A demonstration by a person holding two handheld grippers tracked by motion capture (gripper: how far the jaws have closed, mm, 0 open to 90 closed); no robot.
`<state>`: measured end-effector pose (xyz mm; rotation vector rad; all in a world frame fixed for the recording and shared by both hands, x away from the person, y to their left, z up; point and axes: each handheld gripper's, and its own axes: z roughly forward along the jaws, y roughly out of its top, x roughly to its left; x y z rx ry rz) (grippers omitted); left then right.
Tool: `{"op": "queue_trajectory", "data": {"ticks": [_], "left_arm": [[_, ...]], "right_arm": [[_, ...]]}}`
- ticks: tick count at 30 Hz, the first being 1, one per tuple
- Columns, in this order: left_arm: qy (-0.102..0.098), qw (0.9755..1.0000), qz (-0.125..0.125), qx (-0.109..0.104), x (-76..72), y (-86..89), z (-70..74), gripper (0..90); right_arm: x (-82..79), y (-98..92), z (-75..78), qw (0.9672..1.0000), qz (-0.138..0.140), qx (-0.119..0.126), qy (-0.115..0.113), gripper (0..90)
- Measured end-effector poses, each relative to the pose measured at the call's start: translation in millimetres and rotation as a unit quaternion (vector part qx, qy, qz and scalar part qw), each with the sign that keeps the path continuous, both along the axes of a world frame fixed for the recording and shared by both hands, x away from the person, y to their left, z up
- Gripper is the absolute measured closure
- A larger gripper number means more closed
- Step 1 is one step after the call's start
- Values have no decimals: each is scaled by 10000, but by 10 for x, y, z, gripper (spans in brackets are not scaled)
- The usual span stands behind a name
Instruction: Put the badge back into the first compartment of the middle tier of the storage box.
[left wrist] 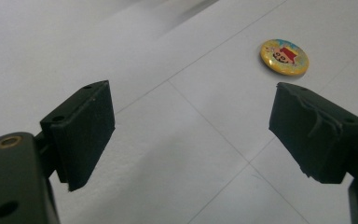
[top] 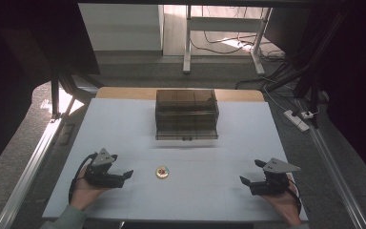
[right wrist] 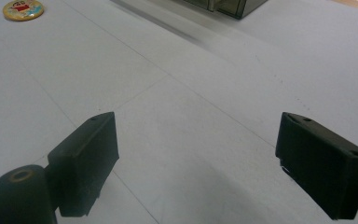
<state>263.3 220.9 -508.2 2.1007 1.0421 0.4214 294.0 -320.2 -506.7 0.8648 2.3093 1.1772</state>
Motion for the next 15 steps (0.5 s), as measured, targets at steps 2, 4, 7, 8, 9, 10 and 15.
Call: {"op": "queue_trajectory", "data": {"ticks": [2, 4, 7, 8, 9, 10, 15], "left_arm": [[-6, 10000, -22, 20, 8, -10, 10, 144], [-25, 10000, -47, 27, 14, -23, 18, 144], [-46, 10000, -77, 40, 21, -39, 33, 145], [-51, 9999, -83, 50, 22, -44, 40, 145], [-61, 9999, -98, 50, 25, -48, 45, 146], [-69, 9999, -107, 54, 26, -52, 51, 146], [-92, 9998, -170, 66, 41, -87, 83, 147]], "right_arm": [[2, 1, -2, 10000, -1, -5, 5, 132], [4, 1, -2, 10000, -4, -5, 4, 132], [5, 3, -3, 10000, -3, -3, 9, 132], [5, 4, -3, 10000, 1, -9, 8, 133], [5, 5, -3, 10000, 5, -12, 9, 133], [5, 7, -3, 10000, 6, -18, 15, 133], [12, 11, -12, 10000, 6, -8, 38, 133]]}}
